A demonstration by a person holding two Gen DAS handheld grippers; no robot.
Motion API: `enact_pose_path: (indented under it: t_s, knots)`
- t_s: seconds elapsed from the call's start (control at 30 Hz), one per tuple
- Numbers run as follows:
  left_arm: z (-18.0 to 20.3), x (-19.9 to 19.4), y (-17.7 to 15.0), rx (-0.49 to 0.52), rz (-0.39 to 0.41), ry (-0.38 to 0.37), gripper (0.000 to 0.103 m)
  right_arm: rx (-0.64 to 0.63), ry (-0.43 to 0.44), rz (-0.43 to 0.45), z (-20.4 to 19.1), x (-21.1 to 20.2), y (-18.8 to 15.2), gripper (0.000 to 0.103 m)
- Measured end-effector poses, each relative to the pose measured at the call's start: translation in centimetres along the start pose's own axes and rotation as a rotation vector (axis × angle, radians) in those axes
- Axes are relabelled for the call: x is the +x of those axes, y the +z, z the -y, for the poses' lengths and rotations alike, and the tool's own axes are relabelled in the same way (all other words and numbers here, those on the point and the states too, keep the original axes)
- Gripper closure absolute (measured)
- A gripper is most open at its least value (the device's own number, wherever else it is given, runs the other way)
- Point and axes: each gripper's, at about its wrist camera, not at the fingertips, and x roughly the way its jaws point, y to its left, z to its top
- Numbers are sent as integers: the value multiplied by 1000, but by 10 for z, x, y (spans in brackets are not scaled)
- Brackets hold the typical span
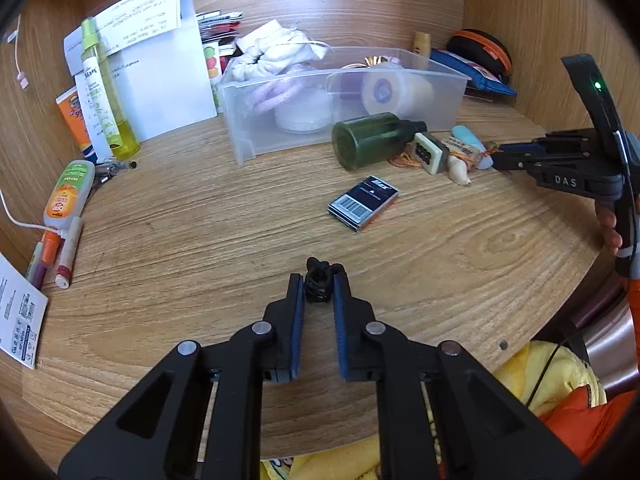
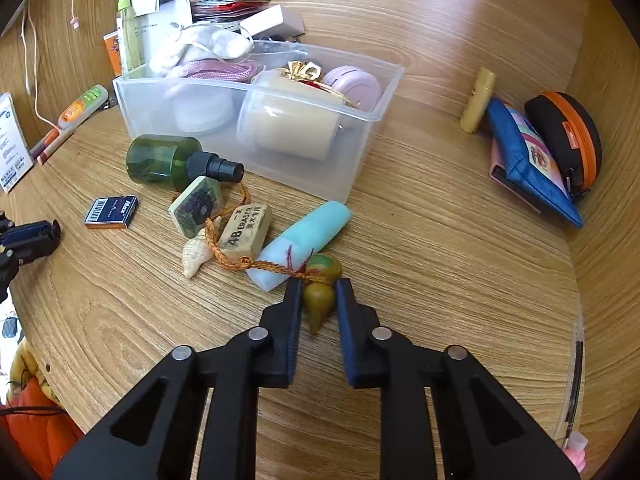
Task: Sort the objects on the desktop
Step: 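Move both tools back toward the loose items on the desk, then grasp the green gourd pendant with the right tool while the left holds a black clip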
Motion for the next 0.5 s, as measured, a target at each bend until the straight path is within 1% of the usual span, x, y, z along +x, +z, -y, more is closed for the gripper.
enact_pose_path:
  t_s: [0.13,0.23,0.4,0.5]
  knots:
    - [-6,0,1,-13,4,10,90,19,7,16,2,-2,-1,88]
    - [-10,-3,3,-21,14,14,90,49,21,46,8,-10,1,88]
    - [-18,-13,15,-35,66,27,90,70,36,100,14,-28,8,88]
    - [-21,-17,22,-44,92,39,90,68,28,130,14,-37,13,88]
